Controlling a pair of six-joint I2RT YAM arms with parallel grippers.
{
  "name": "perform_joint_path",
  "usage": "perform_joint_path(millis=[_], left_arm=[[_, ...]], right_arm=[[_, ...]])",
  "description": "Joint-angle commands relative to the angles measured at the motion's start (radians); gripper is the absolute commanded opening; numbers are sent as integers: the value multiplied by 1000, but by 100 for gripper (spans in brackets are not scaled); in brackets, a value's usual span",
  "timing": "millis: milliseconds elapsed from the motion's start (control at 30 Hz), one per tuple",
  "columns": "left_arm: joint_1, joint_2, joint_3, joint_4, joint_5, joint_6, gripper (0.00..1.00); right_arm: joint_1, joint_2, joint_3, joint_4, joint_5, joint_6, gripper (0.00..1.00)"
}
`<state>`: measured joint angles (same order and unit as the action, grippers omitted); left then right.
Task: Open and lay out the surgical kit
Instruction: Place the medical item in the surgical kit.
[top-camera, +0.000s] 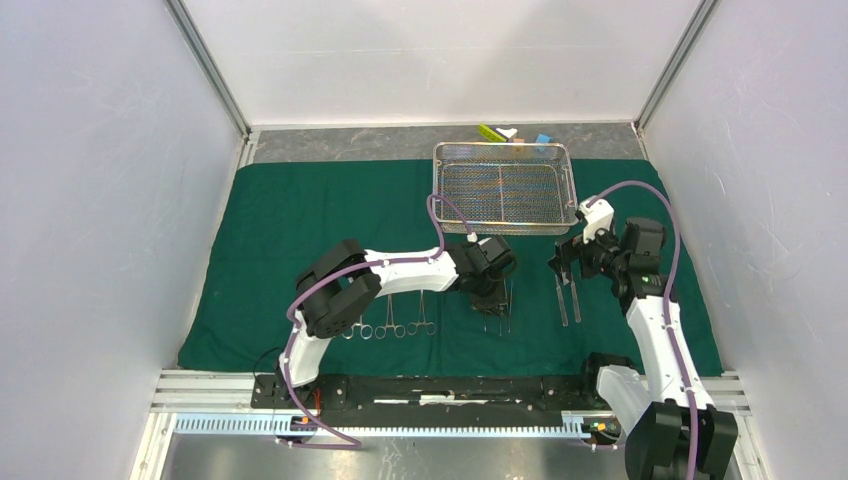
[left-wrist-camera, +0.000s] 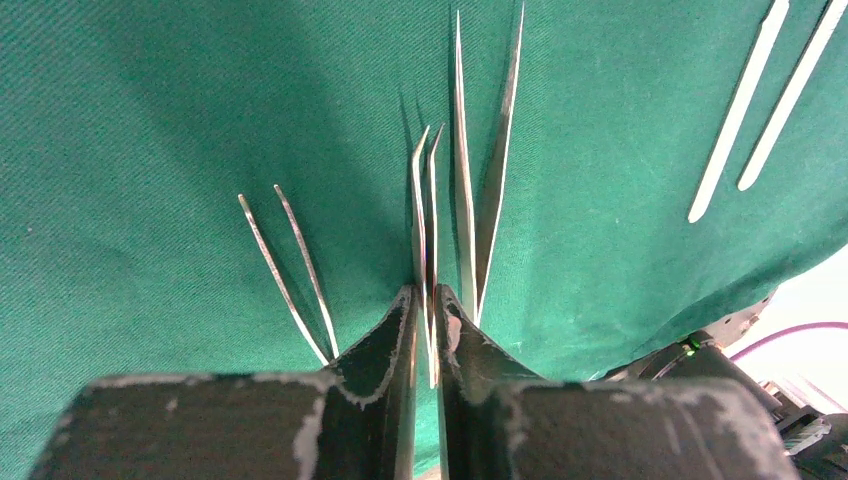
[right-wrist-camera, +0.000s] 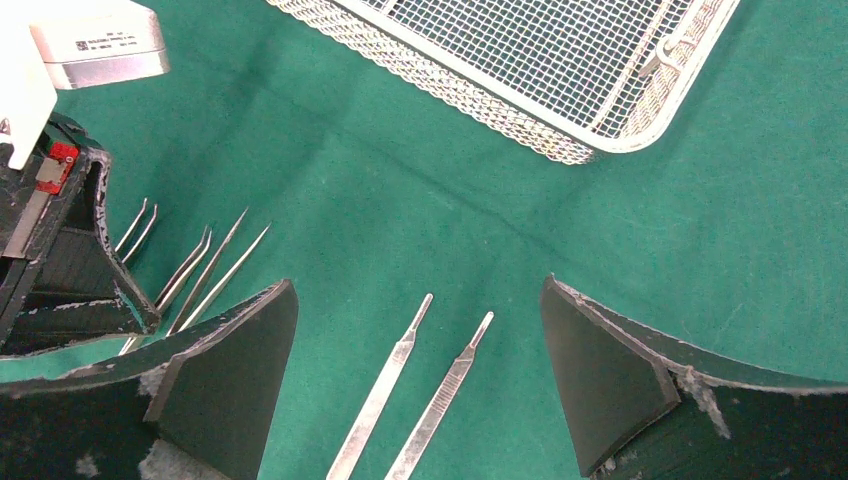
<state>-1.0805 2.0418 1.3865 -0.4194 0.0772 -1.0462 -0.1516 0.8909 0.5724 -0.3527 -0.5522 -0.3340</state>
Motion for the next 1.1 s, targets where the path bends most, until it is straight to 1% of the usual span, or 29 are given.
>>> perform_joint_path(millis=[0,333,633,867,1067], left_arm=[[-3,-2,0,-34,-73,-28,15],[-3,-32,2,-67,-129,-29,16],[-3,-37,0,-61,-130,-26,17],[-4,-31,-13,-47,-128,-27,21],[-4,-40,-19,-35,-117,-25,26]], right_arm=[[-5,-16,-12,33,-22,6,98],[-5,-8,-11,32,-28,4,98],[-5,-1,-9,33,-31,4,98],[-5,-3,-12,32,-31,1,98],[-5,-5,-13,31,-31,0,98]])
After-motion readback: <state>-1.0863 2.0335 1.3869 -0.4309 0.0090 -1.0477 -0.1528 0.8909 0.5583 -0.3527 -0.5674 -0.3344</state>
